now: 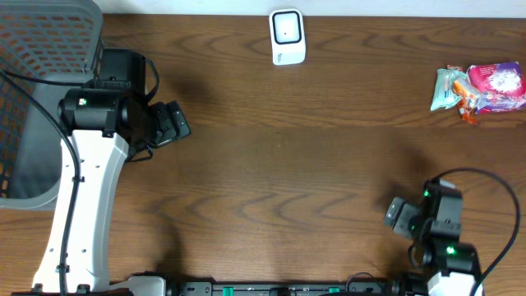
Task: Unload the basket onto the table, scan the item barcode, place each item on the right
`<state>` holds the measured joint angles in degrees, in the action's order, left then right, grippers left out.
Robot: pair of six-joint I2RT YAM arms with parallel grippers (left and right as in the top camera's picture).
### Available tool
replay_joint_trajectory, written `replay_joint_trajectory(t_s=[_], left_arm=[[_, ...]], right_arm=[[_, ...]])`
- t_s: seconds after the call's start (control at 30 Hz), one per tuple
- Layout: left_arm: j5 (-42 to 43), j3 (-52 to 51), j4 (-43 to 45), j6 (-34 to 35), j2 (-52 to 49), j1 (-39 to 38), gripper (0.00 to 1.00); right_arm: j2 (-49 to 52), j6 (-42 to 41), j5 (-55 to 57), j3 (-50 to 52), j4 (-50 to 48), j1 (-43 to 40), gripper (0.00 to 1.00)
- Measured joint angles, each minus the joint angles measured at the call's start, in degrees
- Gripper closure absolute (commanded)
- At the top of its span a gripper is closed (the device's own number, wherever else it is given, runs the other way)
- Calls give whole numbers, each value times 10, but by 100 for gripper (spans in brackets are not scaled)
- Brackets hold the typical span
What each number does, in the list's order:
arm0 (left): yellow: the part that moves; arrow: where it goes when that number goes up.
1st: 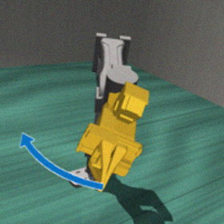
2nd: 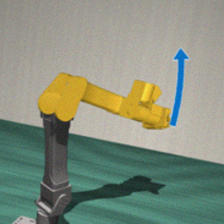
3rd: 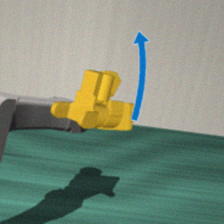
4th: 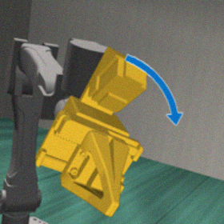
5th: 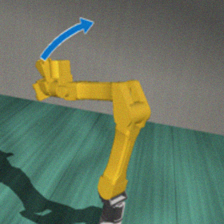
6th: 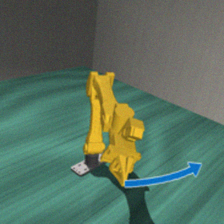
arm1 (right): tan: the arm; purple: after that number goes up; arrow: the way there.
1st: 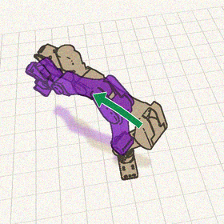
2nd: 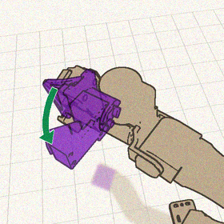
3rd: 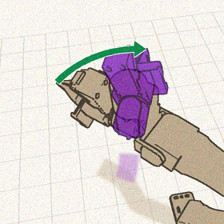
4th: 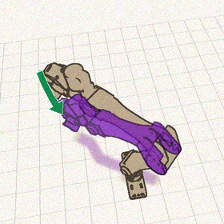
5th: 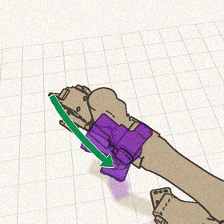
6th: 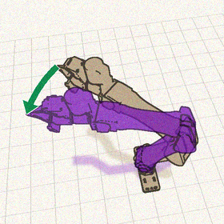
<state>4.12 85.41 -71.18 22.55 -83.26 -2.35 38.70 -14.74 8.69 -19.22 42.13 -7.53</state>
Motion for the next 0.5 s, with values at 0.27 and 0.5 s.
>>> replay_joint_trajectory(t_s=[0.27,0.5], left_arm=[[0,0,0,0,0,0,2],[0,0,0,0,0,0,2]], right_arm=[[-73,-29,-23,29,-122,0,1],[-164,-37,-47,30,-84,0,1]])
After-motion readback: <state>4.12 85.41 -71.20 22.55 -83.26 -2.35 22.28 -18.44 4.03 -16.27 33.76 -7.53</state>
